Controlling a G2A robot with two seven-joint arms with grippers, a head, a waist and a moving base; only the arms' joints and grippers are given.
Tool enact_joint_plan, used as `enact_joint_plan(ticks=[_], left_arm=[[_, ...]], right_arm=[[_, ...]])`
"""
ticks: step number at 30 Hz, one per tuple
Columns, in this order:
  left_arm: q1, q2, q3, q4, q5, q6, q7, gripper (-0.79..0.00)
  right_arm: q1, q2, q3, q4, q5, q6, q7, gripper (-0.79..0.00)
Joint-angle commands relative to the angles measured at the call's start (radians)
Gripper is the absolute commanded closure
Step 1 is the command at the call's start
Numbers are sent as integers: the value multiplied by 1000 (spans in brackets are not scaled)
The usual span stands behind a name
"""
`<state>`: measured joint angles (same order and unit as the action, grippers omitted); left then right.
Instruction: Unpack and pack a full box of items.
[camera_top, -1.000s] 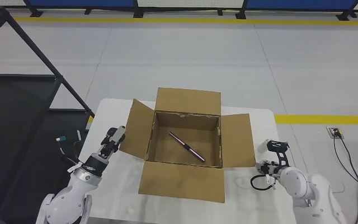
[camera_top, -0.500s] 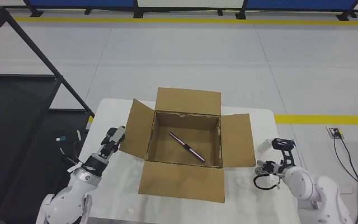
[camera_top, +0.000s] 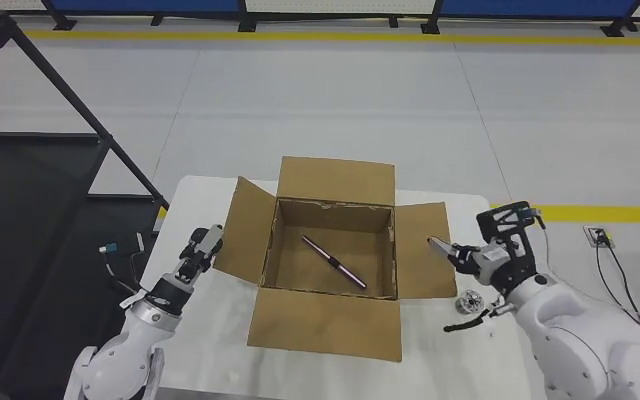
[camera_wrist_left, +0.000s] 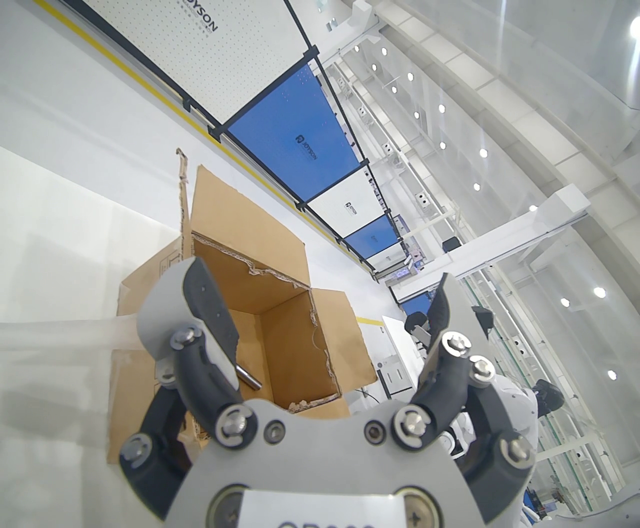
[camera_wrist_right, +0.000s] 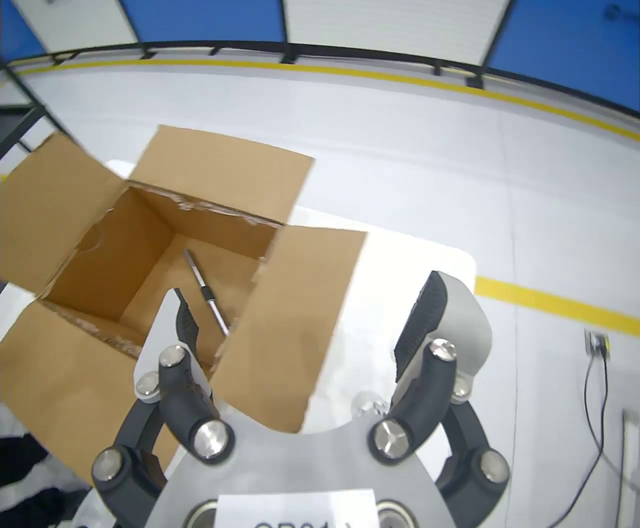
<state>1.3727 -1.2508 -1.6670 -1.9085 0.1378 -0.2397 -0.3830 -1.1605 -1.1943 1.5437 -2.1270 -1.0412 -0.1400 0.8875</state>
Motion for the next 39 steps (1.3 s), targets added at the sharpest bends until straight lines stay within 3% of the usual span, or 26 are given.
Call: enact_joint_plan(ticks=[1,8,13,17,21,28,30,33,35,39], left_arm=[[11,1,-17,-5,-3,-2,21,-785],[49,5,-91,-20,-45,-9,70,-785],[84,7,-122,-28,-71,-24,93,-785],[93,7,-125,-33,-76,-28,94,-785],[93,7,-125,-33,-76,-28,94,-785],[93,7,-125,-33,-76,-28,94,-785],[93,7,-125,-33,-76,-28,94,-785],[93,7,-125,-33,-76,-28,94,-785],[93,7,-125,-33,-76,-28,94,-785],[93,7,-125,-33,-76,-28,94,-785]], right_arm=[[118,-4,-103,78,10,-48,36,-785],[484,-56,-445,484,129,-128,94,-785],[651,-114,-650,752,182,-148,77,-785],[729,-163,-777,910,193,-140,61,-785],[794,-218,-880,1073,221,-139,56,-653],[876,-310,-985,1329,265,-147,14,-653],[892,-331,-1008,1388,249,-125,7,-520],[904,-361,-1028,1456,253,-127,-18,-505],[911,-378,-1039,1497,253,-130,-34,-400],[924,-412,-1060,1572,237,-118,-67,-366]])
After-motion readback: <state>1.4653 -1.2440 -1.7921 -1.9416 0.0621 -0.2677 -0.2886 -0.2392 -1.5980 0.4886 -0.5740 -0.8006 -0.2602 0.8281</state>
